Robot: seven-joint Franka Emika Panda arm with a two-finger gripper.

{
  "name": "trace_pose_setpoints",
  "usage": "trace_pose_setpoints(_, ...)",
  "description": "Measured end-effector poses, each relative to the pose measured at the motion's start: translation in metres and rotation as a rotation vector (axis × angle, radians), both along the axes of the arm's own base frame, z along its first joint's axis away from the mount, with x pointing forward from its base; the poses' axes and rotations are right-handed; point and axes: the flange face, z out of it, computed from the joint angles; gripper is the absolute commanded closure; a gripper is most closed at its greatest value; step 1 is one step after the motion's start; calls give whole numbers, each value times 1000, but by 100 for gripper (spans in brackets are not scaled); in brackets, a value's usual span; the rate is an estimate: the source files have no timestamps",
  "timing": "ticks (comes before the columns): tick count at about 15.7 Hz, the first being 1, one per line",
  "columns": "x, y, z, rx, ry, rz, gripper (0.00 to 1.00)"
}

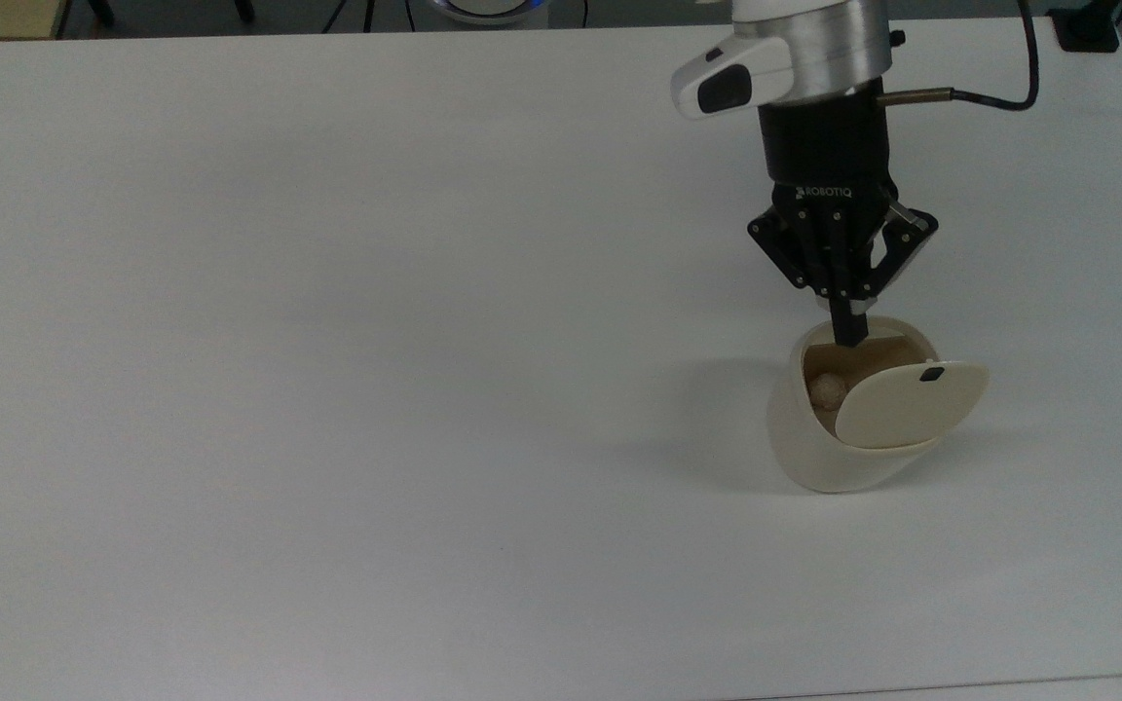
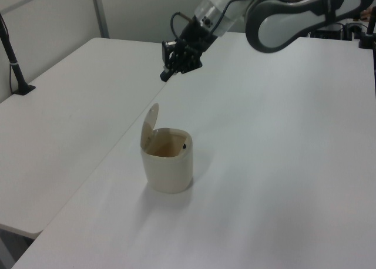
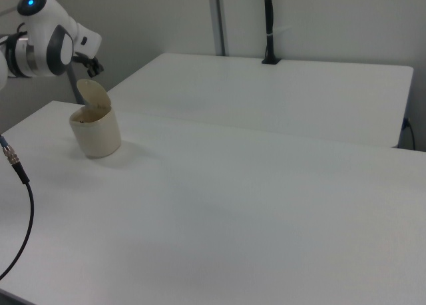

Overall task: Close the trash bin
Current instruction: 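Move the gripper down toward the raised lid of the cream bin, then push the raised lid down over the bin opening with the gripper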

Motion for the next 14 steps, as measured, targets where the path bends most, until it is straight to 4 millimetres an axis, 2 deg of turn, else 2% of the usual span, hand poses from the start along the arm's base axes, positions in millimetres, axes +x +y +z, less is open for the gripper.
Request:
trace_pose_setpoints(7,-4,49,-22,88,-29,-20,100)
trace_pose_setpoints(14,4,49,-42,90,-40,-34,100)
